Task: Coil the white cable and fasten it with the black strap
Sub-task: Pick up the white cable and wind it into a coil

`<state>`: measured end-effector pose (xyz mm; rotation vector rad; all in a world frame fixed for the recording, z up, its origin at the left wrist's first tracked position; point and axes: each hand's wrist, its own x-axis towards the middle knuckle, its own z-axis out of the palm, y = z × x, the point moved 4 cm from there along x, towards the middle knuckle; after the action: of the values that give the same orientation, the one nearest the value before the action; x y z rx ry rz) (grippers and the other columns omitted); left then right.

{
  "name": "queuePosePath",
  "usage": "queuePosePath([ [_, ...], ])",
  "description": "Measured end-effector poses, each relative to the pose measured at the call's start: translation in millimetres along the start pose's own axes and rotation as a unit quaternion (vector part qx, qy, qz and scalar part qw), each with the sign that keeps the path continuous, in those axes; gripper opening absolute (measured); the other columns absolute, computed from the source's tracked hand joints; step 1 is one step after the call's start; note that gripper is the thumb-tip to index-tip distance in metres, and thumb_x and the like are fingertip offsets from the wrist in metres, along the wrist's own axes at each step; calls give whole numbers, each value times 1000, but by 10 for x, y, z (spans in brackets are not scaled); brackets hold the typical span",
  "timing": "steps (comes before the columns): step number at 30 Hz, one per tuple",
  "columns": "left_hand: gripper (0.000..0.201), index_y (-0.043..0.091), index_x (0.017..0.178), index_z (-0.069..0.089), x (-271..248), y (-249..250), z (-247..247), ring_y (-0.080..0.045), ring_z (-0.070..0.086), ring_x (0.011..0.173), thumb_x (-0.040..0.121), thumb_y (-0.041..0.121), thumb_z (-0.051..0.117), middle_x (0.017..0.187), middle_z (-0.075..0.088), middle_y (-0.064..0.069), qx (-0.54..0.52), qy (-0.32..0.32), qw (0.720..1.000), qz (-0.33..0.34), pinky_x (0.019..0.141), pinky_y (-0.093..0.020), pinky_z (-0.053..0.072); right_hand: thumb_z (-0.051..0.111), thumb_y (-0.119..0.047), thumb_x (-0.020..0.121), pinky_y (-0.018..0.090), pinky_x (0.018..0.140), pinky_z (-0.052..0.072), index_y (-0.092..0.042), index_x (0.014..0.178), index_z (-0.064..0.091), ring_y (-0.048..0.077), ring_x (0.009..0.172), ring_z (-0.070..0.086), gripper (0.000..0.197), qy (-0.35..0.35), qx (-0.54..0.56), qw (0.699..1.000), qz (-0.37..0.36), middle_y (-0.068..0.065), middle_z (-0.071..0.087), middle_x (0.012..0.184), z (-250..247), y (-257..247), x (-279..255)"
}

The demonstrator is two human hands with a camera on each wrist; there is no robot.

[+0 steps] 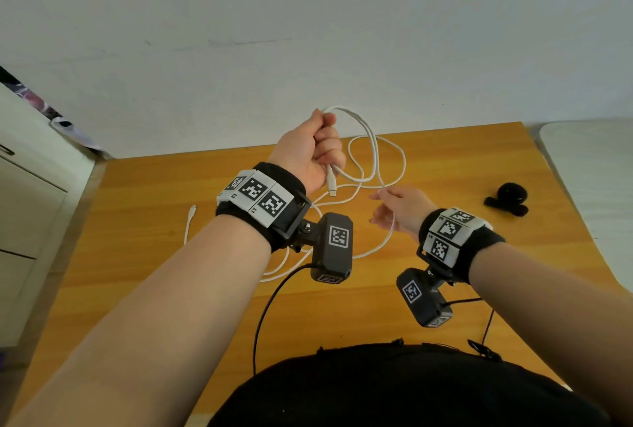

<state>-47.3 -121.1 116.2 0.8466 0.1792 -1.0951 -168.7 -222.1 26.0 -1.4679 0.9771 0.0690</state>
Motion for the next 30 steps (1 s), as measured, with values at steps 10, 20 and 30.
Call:
queuePosePath([
  [10,40,12,72,54,-9,-28,73,-5,21,34,100,36,37,49,31,7,12,-13,1000,2,38,-16,18,52,-23,94,22,45,35,-11,85,51,8,50,48,15,104,-241,959,-102,-3,63,65,-6,-272,-73],
  [20,26,14,115,56,46,-30,69,-5,26,42,97,29,46,65,43,2,102,1,991,84,44,-18,24,41,-4,94,22,66,44,-22,119,65,22,86,61,38,-21,-363,922,-134,8,65,118,219,-482,-267],
  [30,41,36,140,37,79,-93,36,-7,37,60,101,23,36,82,42,2,308,12,940,146,63,-26,41,34,7,91,23,61,52,0,114,60,22,73,62,35,-63,-139,984,-95,10,63,90,227,-524,-331],
])
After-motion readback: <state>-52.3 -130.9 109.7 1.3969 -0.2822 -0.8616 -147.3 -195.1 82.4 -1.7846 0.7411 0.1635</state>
